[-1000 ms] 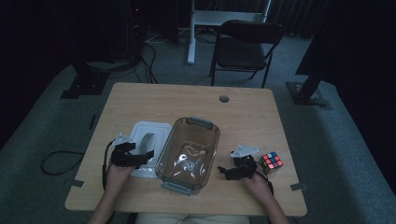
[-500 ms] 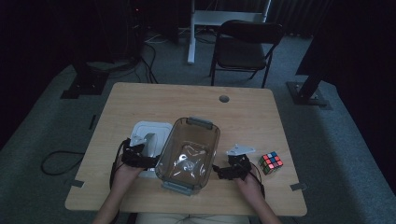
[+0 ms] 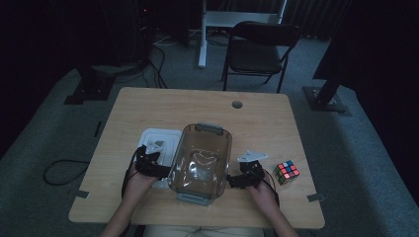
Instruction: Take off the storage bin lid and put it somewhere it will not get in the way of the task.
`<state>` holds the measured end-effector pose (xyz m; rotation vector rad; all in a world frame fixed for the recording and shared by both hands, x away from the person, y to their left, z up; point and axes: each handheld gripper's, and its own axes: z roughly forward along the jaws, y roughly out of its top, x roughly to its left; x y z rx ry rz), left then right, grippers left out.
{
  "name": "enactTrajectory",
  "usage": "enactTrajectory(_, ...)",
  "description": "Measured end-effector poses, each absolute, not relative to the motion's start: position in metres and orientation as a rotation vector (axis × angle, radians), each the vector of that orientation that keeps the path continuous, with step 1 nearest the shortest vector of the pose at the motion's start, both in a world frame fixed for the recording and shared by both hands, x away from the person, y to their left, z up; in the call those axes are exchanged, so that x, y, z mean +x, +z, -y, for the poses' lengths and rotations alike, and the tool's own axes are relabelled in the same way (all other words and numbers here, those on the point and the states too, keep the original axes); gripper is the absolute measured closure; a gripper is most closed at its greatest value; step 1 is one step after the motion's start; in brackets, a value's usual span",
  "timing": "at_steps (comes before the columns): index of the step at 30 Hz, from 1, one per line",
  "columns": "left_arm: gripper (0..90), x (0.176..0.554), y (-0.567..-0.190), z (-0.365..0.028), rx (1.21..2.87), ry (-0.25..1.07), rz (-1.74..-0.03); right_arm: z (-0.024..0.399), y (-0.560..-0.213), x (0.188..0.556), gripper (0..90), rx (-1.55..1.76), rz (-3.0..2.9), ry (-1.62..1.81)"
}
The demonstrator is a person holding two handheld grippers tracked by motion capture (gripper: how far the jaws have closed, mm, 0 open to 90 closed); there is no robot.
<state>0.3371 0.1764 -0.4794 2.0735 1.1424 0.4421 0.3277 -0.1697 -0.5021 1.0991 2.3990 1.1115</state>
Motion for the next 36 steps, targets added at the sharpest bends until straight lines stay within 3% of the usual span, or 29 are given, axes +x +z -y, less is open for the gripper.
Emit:
enactTrajectory(30,0.7,0.366,-0.485,-0.138,2.153,0.435,-1.130,0.202,-0.490,0.355,13.3,1.131,-2.419,1.038)
enactTrajectory(36,0.7,0.365,-0.480,-0.146,2.131,0.432,-1.198,0.204,-0.489,0.353,12.7,1.120,-2.402,1.017)
